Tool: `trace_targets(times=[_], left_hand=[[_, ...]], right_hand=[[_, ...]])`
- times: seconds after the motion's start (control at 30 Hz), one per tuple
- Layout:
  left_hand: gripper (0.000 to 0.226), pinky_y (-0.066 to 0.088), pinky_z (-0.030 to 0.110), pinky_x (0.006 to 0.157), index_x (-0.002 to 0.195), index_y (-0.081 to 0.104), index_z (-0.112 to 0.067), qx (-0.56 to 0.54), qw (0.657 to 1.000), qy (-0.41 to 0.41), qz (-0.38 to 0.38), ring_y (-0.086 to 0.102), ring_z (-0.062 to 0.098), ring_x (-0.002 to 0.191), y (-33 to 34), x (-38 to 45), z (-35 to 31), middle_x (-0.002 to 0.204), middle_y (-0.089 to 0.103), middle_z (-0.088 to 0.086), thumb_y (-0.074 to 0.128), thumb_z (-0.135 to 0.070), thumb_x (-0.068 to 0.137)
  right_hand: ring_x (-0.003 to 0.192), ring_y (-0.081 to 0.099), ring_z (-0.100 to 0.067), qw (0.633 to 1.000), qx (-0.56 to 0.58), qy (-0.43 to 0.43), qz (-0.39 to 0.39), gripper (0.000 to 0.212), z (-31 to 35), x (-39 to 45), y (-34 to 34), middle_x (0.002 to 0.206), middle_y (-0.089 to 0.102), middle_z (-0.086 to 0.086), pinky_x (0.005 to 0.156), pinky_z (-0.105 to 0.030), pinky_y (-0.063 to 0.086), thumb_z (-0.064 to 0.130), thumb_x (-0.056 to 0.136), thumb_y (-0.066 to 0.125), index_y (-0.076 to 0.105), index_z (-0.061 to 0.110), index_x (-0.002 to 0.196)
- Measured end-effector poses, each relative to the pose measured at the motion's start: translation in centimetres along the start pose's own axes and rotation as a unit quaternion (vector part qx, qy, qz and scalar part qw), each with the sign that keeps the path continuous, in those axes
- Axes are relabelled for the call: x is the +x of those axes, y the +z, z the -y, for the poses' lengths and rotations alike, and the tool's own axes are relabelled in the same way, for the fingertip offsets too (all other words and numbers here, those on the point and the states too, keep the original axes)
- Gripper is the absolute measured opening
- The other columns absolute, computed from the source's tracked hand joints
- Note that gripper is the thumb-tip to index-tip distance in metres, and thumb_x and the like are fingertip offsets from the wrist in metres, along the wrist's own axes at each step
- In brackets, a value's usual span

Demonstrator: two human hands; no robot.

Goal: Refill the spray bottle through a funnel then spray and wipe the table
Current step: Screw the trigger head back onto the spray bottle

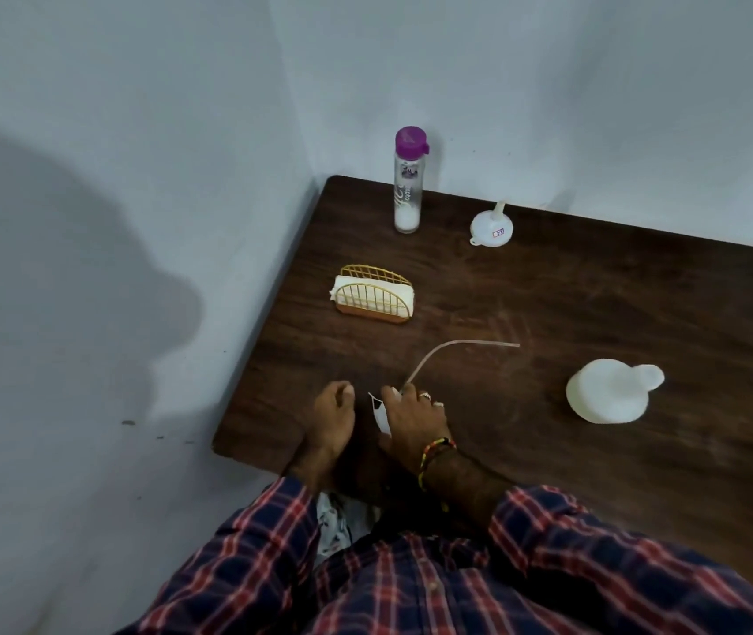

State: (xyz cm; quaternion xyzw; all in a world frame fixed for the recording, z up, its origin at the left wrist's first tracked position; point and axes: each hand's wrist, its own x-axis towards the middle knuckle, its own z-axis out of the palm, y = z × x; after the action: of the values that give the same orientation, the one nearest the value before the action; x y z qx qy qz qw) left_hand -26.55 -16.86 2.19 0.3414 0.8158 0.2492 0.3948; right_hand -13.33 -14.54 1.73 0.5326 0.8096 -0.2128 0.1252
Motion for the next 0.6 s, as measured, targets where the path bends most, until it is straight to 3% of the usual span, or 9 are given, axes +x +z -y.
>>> trace_targets(times=[0.1,0.2,0.27,0.37,0.43,0.5,0.6], left_hand=[[0.032,0.038,0.026,0.093,0.126,0.058,-0.005,0.005,1.0,0.003,-0.014,0.055,0.028,0.118,0.3,-0.6,-0.2,0.128,0.06,0.015,0.045,-0.019,0.1],[0.035,0.038,0.029,0.093,0.13,0.055,-0.008,0.012,0.999,0.006,-0.035,0.054,0.029,0.119,0.7,-1.3,-0.9,0.131,0.058,0.014,0.043,-0.023,0.101],[0.035,0.04,0.032,0.096,0.132,0.054,-0.012,0.015,0.998,0.04,-0.053,0.054,0.028,0.119,1.4,-1.8,-2.1,0.131,0.058,0.011,0.045,-0.025,0.1],[0.034,0.04,0.03,0.097,0.131,0.054,-0.019,-0.001,0.992,0.121,-0.036,0.055,0.022,0.12,3.6,-2.3,-5.2,0.13,0.06,0.004,0.052,-0.025,0.097],[0.038,0.042,0.03,0.101,0.131,0.054,-0.022,-0.019,0.986,0.165,0.013,0.055,0.016,0.121,5.5,-2.8,-7.8,0.129,0.061,0.0,0.058,-0.02,0.093],[0.043,0.045,0.033,0.103,0.131,0.054,-0.023,-0.033,0.978,0.2,0.056,0.056,0.012,0.12,7.4,-3.4,-10.2,0.128,0.062,-0.002,0.064,-0.016,0.089],[0.047,0.048,0.038,0.102,0.128,0.055,-0.026,-0.035,0.963,0.251,0.095,0.058,0.008,0.117,10.5,-4.3,-12.9,0.125,0.064,-0.006,0.069,-0.018,0.084]], right_hand=[[0.11,0.055,-0.035,0.999,0.042,-0.015,0.004,0.067,-1.3,-0.3,-0.8,0.122,0.05,-0.011,0.091,-0.046,0.046,0.043,0.072,0.07,0.04,0.022,0.128],[0.1,0.06,-0.027,0.965,0.251,-0.03,-0.063,0.063,-2.4,-1.5,-2.9,0.11,0.057,-0.004,0.087,-0.041,0.051,0.049,0.063,0.063,0.049,0.026,0.12],[0.092,0.063,-0.016,0.897,0.421,-0.049,-0.126,0.049,-3.7,-2.7,-5.4,0.099,0.064,0.0,0.084,-0.04,0.053,0.036,0.067,0.068,0.058,0.018,0.111],[0.084,0.065,-0.006,0.81,0.562,-0.036,-0.162,0.041,-6.2,-5.1,-11.2,0.093,0.069,-0.001,0.078,-0.021,0.054,0.003,0.077,0.068,0.062,0.011,0.117],[0.085,0.065,-0.008,0.765,0.619,-0.018,-0.18,0.042,-8.6,-6.8,-14.5,0.094,0.07,-0.007,0.075,-0.024,0.054,0.003,0.078,0.067,0.064,0.018,0.118],[0.085,0.065,-0.022,0.695,0.692,-0.005,-0.195,0.038,-11.2,-8.5,-16.9,0.095,0.07,-0.019,0.075,-0.039,0.056,0.01,0.075,0.063,0.067,0.021,0.111],[0.078,0.063,-0.032,0.571,0.795,-0.004,-0.204,0.05,-15.7,-11.6,-20.4,0.092,0.066,-0.021,0.066,-0.036,0.057,0.011,0.069,0.057,0.061,0.004,0.119]])
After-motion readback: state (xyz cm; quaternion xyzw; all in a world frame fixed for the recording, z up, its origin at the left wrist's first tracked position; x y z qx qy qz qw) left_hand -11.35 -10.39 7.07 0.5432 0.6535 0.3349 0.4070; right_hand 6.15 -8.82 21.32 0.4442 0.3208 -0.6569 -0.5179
